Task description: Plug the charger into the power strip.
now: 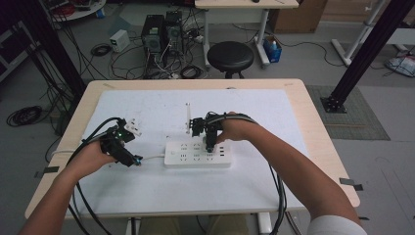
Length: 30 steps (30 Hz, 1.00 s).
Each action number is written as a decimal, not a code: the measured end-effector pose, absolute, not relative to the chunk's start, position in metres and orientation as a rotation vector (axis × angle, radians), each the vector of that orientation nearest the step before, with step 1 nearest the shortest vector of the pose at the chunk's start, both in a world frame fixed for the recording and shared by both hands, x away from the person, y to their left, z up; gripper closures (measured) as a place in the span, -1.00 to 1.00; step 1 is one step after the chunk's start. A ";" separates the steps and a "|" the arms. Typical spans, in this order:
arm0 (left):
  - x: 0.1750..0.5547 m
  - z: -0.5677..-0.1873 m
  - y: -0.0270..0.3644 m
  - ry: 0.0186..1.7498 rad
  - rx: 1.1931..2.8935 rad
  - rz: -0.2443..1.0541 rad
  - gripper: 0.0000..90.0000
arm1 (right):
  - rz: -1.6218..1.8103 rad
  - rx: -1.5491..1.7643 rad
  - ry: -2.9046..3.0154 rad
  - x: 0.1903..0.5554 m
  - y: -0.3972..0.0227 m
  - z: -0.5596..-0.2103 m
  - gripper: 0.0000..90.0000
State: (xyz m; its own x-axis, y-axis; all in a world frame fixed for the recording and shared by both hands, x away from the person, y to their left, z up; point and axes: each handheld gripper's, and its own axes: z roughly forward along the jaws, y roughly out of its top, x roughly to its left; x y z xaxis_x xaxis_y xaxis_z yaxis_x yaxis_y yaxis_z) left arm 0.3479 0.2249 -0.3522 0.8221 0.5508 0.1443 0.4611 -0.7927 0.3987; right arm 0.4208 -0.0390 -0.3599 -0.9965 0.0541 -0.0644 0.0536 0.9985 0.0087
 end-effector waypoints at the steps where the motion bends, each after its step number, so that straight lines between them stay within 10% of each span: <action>1: 0.348 -0.352 0.225 0.758 2.663 0.362 -0.58 | 0.008 0.078 3.072 0.421 -0.039 -0.360 0.39; 30: 0.347 -0.357 0.227 0.763 2.649 0.358 -0.58 | -0.048 0.058 3.064 0.419 -0.032 -0.368 0.39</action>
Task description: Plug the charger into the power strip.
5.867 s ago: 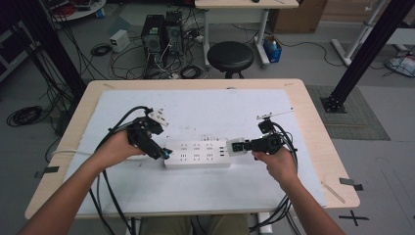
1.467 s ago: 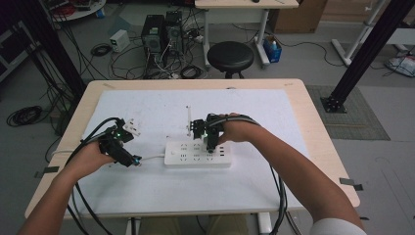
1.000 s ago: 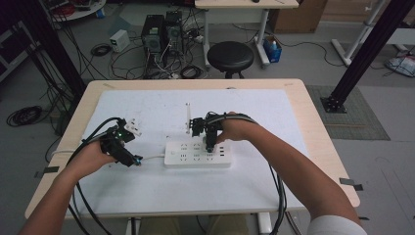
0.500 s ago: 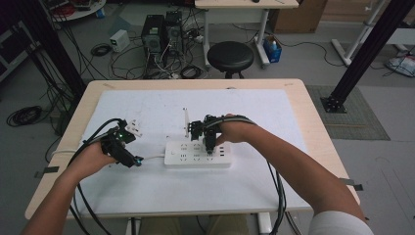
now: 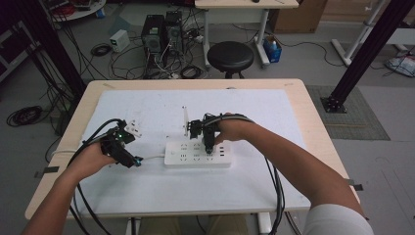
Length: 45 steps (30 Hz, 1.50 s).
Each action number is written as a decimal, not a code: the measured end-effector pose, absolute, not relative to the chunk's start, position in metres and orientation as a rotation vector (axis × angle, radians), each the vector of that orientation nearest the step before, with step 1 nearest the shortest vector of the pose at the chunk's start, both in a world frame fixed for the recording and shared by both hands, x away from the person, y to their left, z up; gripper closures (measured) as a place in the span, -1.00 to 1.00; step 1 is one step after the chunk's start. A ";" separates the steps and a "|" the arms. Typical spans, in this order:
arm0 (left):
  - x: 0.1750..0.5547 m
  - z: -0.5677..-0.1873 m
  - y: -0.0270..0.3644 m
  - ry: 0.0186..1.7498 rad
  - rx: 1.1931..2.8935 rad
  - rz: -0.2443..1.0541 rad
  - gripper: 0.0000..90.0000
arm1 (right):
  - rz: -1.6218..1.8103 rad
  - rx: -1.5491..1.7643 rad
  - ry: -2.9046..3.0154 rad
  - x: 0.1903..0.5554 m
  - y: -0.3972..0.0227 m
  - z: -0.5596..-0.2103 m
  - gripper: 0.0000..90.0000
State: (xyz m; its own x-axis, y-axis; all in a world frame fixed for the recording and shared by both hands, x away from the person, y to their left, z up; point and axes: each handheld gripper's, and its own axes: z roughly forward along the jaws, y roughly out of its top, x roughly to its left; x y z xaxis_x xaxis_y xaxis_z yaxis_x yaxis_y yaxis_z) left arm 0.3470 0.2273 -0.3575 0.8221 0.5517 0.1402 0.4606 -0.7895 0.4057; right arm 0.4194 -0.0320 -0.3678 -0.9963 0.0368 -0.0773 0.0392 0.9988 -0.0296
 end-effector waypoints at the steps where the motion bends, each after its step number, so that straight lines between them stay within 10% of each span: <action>1: 0.347 -0.358 0.228 0.764 2.647 0.357 -0.58 | -0.051 0.039 3.049 0.417 -0.032 -0.368 0.39; 20: 0.348 -0.355 0.234 0.766 2.648 0.364 -0.58 | 0.051 0.058 3.115 0.427 -0.041 -0.376 0.35; 28: 0.349 -0.355 0.235 0.767 2.642 0.370 -0.58 | 0.430 0.240 3.113 0.437 -0.058 -0.354 -0.43; 45: 0.344 -0.342 0.231 0.764 2.634 0.394 -0.58 | 0.642 0.605 2.843 0.432 -0.114 -0.294 -0.99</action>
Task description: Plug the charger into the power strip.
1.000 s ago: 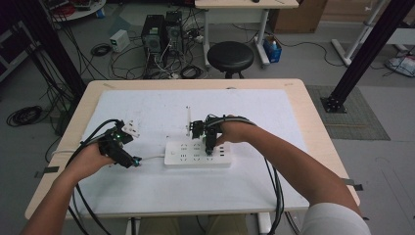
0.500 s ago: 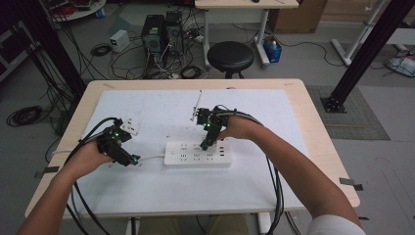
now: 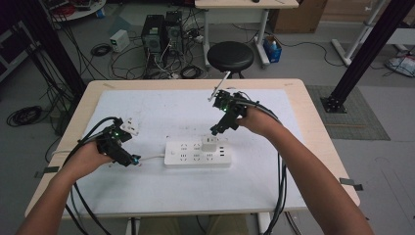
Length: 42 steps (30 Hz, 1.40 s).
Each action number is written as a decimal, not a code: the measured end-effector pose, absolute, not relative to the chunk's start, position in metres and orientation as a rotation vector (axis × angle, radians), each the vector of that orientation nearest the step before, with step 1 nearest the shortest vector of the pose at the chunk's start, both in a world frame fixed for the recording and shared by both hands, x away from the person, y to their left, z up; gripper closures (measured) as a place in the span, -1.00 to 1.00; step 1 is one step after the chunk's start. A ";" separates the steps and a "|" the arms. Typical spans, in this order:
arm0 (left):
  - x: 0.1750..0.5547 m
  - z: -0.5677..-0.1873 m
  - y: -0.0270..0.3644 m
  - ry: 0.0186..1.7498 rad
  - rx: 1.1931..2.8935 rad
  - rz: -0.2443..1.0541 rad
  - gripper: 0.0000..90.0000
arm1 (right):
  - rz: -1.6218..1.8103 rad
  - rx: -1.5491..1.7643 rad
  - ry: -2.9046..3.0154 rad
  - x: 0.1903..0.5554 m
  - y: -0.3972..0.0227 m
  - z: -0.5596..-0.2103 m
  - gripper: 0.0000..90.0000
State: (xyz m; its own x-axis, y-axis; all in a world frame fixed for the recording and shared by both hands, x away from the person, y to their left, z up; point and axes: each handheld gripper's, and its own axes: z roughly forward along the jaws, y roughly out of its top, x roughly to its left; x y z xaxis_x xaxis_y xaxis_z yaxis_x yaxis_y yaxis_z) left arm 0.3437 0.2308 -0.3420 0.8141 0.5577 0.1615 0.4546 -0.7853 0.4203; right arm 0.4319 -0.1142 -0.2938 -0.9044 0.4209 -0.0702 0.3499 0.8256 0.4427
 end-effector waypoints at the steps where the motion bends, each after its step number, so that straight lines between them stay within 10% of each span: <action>1: 0.344 -0.340 0.231 0.769 2.629 0.396 -0.58 | 0.665 0.642 2.822 0.431 -0.120 -0.290 -0.99; 17: 0.343 -0.327 0.235 0.780 2.561 0.455 -0.58 | 0.747 0.818 2.619 0.388 -0.207 -0.265 -0.99; 42: 0.343 -0.331 0.234 0.789 2.582 0.452 -0.58 | 0.730 0.887 2.646 0.367 -0.230 -0.299 -0.99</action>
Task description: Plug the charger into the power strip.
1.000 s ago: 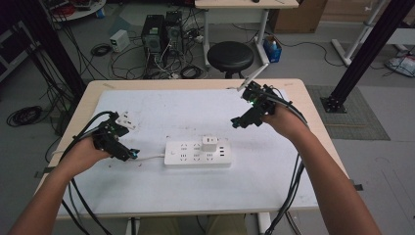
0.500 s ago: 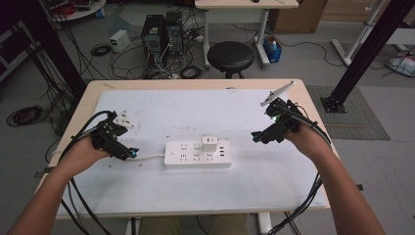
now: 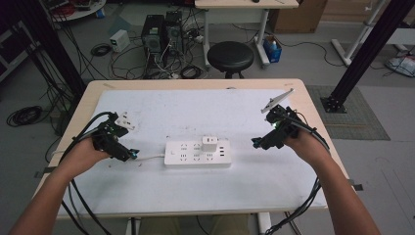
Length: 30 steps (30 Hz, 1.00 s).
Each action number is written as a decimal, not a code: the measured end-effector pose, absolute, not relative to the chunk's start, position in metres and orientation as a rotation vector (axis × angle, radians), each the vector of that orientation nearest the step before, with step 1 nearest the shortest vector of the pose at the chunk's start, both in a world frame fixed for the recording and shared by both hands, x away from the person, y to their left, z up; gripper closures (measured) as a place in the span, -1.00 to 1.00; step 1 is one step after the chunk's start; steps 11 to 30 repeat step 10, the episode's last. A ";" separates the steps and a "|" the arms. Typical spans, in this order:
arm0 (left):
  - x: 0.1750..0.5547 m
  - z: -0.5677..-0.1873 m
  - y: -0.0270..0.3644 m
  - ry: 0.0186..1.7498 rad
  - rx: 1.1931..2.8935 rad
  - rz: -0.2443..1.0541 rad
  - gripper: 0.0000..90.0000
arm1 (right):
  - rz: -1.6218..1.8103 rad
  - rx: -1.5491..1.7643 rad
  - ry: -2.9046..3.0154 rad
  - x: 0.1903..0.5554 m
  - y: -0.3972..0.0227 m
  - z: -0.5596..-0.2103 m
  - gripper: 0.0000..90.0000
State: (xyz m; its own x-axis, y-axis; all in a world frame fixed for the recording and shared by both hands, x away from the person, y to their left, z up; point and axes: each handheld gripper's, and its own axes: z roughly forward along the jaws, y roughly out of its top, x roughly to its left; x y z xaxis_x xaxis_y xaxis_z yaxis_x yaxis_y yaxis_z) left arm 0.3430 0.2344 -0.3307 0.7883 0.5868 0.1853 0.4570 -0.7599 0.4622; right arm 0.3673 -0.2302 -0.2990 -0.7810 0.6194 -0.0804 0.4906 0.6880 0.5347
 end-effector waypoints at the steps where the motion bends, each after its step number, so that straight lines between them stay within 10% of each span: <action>1: 0.343 -0.331 0.234 0.790 2.582 0.450 -0.58 | 0.735 0.881 2.647 0.367 -0.231 -0.300 -0.99; 30: 0.344 -0.334 0.235 0.796 2.583 0.453 -0.58 | 0.747 0.906 2.654 0.365 -0.234 -0.312 -0.99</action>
